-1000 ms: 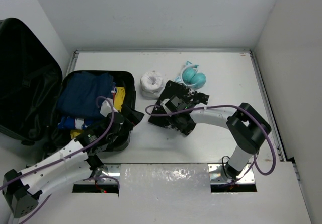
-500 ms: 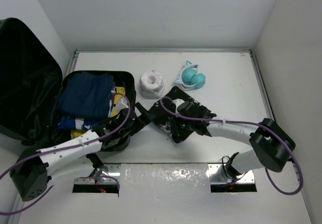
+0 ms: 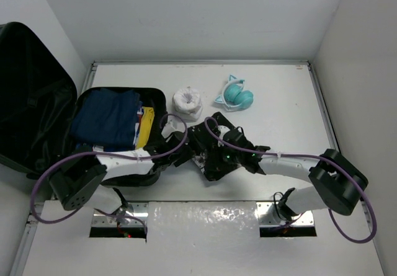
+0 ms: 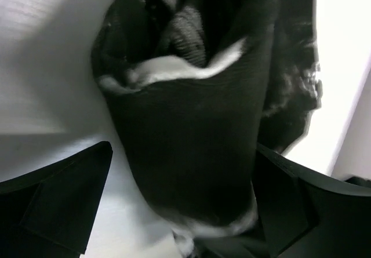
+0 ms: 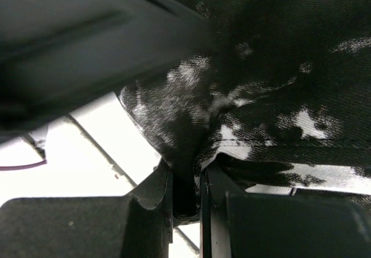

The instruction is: Pack the luggage

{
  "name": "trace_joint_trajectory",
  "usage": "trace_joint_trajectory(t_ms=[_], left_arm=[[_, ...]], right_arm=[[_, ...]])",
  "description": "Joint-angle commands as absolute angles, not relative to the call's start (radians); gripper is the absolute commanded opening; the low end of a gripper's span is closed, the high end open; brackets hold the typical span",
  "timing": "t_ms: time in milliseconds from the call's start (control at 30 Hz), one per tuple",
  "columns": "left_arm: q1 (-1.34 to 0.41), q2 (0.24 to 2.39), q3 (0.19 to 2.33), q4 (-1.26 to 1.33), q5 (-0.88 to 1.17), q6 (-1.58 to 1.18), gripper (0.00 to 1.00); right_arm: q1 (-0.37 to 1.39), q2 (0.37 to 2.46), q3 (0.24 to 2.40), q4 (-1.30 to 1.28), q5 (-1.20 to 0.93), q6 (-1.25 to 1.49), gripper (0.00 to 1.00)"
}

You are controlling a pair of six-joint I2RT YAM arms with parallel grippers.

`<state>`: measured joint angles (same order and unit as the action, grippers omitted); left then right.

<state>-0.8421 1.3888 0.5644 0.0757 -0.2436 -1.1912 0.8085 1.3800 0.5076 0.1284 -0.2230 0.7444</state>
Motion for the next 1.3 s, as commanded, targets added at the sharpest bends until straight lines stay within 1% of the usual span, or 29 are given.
trace_joint_trajectory(t_ms=[0, 33, 100, 133, 167, 233, 267, 300, 333, 367, 433, 467, 500, 533, 567, 600, 633, 667, 700, 733, 767, 800, 833, 933, 1000, 1100, 1133, 1200, 1267], left_arm=[[-0.851, 1.465, 0.569, 0.104, -0.241, -1.216, 0.99], [-0.853, 1.483, 0.566, 0.113, -0.241, -1.219, 0.97], [-0.853, 1.522, 0.565, 0.146, -0.242, -1.216, 0.77], [-0.853, 1.531, 0.566, 0.155, -0.245, -1.213, 0.57], [-0.853, 1.54, 0.568, 0.166, -0.255, -1.212, 0.38], [-0.853, 1.545, 0.583, 0.181, -0.259, -1.184, 0.17], [-0.853, 1.546, 0.594, 0.178, -0.259, -1.174, 0.03], [-0.853, 1.542, 0.615, 0.172, -0.256, -1.155, 0.0], [-0.856, 1.537, 0.623, 0.17, -0.253, -1.14, 0.0], [-0.857, 1.531, 0.629, 0.158, -0.253, -1.123, 0.0], [-0.87, 1.499, 0.638, 0.138, -0.261, -1.103, 0.0], [-0.871, 1.484, 0.641, 0.13, -0.265, -1.088, 0.0], [-0.871, 1.471, 0.647, 0.123, -0.262, -1.042, 0.0], [-0.871, 1.456, 0.658, 0.108, -0.261, -1.013, 0.0], [-0.871, 1.436, 0.673, 0.069, -0.252, -0.979, 0.0], [-0.871, 1.427, 0.722, 0.048, -0.242, -0.883, 0.0], [-0.871, 1.424, 0.75, 0.023, -0.232, -0.827, 0.0], [-0.871, 1.424, 0.812, -0.047, -0.203, -0.774, 0.0], [-0.871, 1.424, 0.848, -0.089, -0.201, -0.677, 0.0], [-0.871, 1.416, 0.879, -0.135, -0.212, -0.634, 0.0], [-0.871, 1.407, 0.926, -0.202, -0.23, -0.573, 0.0], [-0.871, 1.395, 0.945, -0.23, -0.245, -0.543, 0.0], [-0.871, 1.362, 0.957, -0.26, -0.239, -0.51, 0.0], [-0.871, 1.304, 1.018, -0.328, -0.2, -0.393, 0.0], [-0.871, 1.284, 1.089, -0.376, -0.198, -0.325, 0.0], [-0.865, 1.284, 1.218, -0.481, -0.276, -0.281, 0.0], [-0.856, 1.282, 1.25, -0.521, -0.332, -0.276, 0.0], [-0.795, 1.279, 1.351, -0.546, -0.341, -0.276, 0.0], [-0.731, 1.279, 1.452, -0.571, -0.29, -0.275, 0.0]], right_arm=[[0.819, 1.328, 0.509, 0.268, -0.304, 0.802, 0.0], [0.819, 1.322, 0.505, 0.268, -0.31, 0.804, 0.01], [0.821, 1.298, 0.496, 0.272, -0.314, 0.804, 0.02], [0.821, 1.287, 0.482, 0.272, -0.314, 0.805, 0.03], [0.821, 1.261, 0.471, 0.288, -0.322, 0.808, 0.08], [0.821, 1.23, 0.431, 0.323, -0.342, 0.824, 0.13], [0.821, 1.218, 0.422, 0.348, -0.362, 0.828, 0.18], [0.821, 1.192, 0.413, 0.347, -0.37, 0.828, 0.22], [0.821, 1.177, 0.411, 0.336, -0.376, 0.824, 0.27], [0.821, 1.143, 0.407, 0.307, -0.374, 0.816, 0.43], [0.819, 1.099, 0.399, 0.27, -0.373, 0.805, 0.64], [0.819, 1.071, 0.403, 0.203, -0.365, 0.792, 0.77], [0.819, 1.005, 0.422, 0.148, -0.329, 0.751, 0.98], [0.818, 0.965, 0.434, 0.09, -0.298, 0.727, 0.99], [0.815, 0.924, 0.451, -0.046, -0.257, 0.701, 0.99], [0.812, 0.832, 0.49, -0.122, -0.15, 0.655, 0.99], [0.81, 0.786, 0.514, -0.191, -0.085, 0.637, 0.99], [0.807, 0.741, 0.537, -0.324, -0.018, 0.611, 0.99], [0.807, 0.698, 0.56, -0.389, 0.127, 0.598, 0.99], [0.805, 0.624, 0.61, -0.444, 0.203, 0.594, 0.99], [0.802, 0.592, 0.635, -0.544, 0.268, 0.585, 0.99], [0.802, 0.563, 0.667, -0.584, 0.372, 0.583, 0.99], [0.802, 0.513, 0.678, -0.63, 0.405, 0.578, 0.99], [0.802, 0.453, 0.712, -0.673, 0.44, 0.561, 0.99], [0.802, 0.446, 0.733, -0.689, 0.451, 0.552, 0.99], [0.802, 0.454, 0.747, -0.693, 0.456, 0.531, 0.99], [0.802, 0.459, 0.749, -0.69, 0.454, 0.526, 0.99], [0.802, 0.474, 0.753, -0.681, 0.446, 0.512, 0.99], [0.802, 0.486, 0.753, -0.669, 0.436, 0.5, 0.99]])
